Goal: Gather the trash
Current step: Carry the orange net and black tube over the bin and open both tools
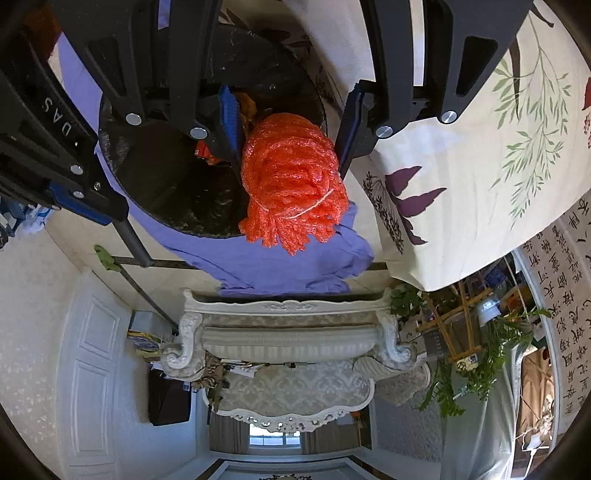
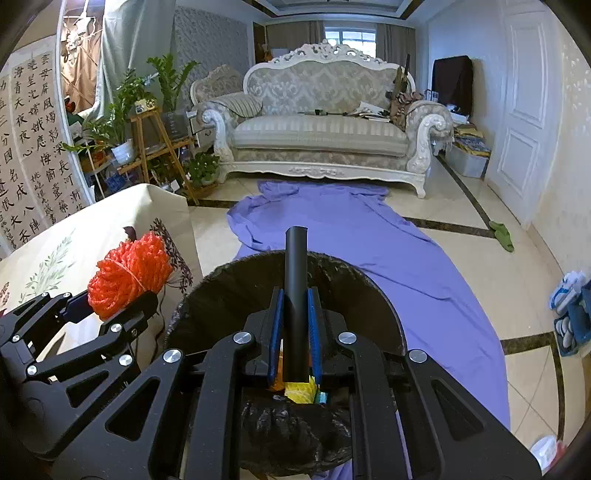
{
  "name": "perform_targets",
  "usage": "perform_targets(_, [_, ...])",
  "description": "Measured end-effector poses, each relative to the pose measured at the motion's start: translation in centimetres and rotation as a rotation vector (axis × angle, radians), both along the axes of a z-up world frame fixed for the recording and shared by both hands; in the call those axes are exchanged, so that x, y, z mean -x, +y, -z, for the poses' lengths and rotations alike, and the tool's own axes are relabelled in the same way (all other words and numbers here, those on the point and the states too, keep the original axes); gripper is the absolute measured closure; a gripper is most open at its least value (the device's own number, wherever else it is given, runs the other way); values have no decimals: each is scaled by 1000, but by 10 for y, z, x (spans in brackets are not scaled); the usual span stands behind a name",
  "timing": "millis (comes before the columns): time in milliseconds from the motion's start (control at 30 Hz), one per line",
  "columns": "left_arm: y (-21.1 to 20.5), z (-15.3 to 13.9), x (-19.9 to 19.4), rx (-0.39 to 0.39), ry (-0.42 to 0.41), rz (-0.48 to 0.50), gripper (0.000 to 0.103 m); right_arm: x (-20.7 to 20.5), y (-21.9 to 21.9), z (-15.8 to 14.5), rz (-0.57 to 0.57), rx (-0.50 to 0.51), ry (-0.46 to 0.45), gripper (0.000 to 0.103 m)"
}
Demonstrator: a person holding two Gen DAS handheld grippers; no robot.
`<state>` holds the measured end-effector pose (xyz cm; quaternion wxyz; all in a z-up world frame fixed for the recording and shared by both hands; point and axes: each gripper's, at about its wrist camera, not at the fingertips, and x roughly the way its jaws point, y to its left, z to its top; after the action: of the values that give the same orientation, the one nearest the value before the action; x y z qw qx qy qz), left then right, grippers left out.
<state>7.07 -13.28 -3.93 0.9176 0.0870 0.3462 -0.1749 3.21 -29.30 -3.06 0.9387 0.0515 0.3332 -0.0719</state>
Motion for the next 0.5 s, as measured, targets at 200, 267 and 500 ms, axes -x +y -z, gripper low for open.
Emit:
perform_targets(200, [-6, 6, -6, -19, 22, -7, 58, -7, -2, 5, 6, -8, 12, 90])
perform_targets(267, [-7, 7, -7, -19, 26, -7, 57, -9, -1, 6, 8, -7, 13, 90])
perform_targets(500, [-8, 8, -10, -14, 44, -11, 35, -11, -4, 8, 15, -9, 9, 84])
